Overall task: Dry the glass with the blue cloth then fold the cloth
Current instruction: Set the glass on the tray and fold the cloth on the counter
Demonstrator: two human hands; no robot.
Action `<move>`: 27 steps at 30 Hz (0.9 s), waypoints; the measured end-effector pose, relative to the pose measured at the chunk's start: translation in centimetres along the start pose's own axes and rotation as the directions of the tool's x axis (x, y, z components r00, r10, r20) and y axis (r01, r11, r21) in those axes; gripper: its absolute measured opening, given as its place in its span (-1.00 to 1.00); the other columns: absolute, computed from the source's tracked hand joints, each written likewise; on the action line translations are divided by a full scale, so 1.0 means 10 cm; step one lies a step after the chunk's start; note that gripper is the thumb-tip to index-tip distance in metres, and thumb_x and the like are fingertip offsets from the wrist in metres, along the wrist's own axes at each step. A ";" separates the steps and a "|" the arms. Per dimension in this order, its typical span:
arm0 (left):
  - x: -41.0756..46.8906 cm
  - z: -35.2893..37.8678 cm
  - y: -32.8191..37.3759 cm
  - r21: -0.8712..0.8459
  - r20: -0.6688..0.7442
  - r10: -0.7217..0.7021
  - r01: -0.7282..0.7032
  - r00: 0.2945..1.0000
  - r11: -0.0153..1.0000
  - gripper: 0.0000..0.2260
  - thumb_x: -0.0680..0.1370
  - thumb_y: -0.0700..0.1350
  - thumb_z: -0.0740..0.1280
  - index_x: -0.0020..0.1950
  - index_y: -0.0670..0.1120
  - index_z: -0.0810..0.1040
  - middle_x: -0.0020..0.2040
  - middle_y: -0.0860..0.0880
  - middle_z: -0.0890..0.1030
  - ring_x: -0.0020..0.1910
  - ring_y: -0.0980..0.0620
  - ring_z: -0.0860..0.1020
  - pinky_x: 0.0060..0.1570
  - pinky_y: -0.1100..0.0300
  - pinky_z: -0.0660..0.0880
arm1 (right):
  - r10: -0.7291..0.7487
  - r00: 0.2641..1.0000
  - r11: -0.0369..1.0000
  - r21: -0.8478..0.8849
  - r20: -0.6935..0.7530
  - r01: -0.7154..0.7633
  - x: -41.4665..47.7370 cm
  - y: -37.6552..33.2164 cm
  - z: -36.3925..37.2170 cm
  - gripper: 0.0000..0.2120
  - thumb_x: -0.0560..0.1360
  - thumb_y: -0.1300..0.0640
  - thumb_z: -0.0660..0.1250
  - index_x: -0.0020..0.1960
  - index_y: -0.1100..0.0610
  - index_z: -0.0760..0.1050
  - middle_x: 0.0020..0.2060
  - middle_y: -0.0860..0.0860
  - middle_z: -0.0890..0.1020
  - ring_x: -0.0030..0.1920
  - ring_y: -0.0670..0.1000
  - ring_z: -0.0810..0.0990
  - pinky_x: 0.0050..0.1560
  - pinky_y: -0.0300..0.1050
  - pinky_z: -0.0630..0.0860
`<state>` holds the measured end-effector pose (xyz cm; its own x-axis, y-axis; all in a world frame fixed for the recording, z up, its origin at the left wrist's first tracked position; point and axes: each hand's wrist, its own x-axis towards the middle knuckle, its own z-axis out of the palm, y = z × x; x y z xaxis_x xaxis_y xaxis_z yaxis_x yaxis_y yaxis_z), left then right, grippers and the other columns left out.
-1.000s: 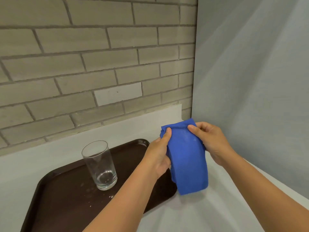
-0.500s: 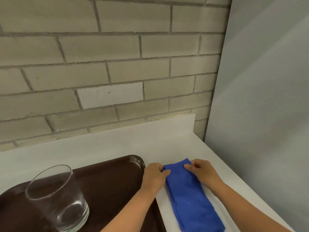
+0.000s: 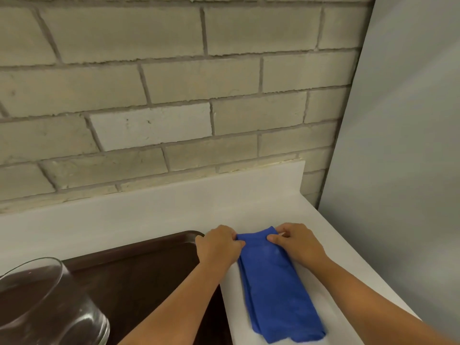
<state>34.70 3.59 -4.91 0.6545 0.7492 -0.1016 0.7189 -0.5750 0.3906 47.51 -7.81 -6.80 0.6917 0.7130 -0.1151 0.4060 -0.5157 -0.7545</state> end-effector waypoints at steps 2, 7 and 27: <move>-0.01 0.01 -0.01 -0.005 -0.030 0.001 -0.001 1.000 1.000 -0.83 0.51 0.02 0.21 -0.02 0.01 0.54 -0.04 -0.01 0.63 0.05 -0.04 0.55 0.01 0.10 0.24 | 0.004 1.000 1.000 0.002 -0.018 -0.004 0.01 -0.01 0.02 -0.79 0.40 -0.07 0.32 0.01 -0.06 0.47 -0.13 -0.04 0.61 -0.07 -0.02 0.56 -0.01 -0.06 0.47; -0.09 0.02 -0.05 0.047 -0.178 0.041 -0.034 0.983 0.998 -0.68 0.53 -0.03 0.23 0.28 -0.01 0.36 0.21 0.00 0.54 0.19 -0.02 0.45 0.18 0.09 0.29 | -0.224 0.957 0.966 -0.173 -0.186 0.193 -0.12 -0.03 0.06 -0.69 0.50 0.08 0.21 0.25 0.03 0.37 0.12 0.02 0.56 0.09 0.04 0.50 0.10 -0.11 0.41; -0.33 0.19 -0.06 0.385 0.277 0.217 -0.315 0.936 0.868 -0.39 0.59 0.14 -0.10 0.48 -0.21 -0.18 0.55 -0.17 -0.12 0.52 -0.08 -0.12 0.47 -0.07 -0.16 | -0.182 0.945 0.887 -0.369 0.273 0.278 -0.32 -0.01 0.22 -0.45 0.58 -0.07 -0.13 0.45 0.14 -0.20 0.51 0.02 -0.12 0.49 -0.09 -0.17 0.45 -0.09 -0.27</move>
<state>32.55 0.85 -6.59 0.8335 0.4854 -0.2639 0.5076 -0.8614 0.0191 43.94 -9.00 -7.73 0.4161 0.8972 -0.1476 0.7725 -0.4344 -0.4632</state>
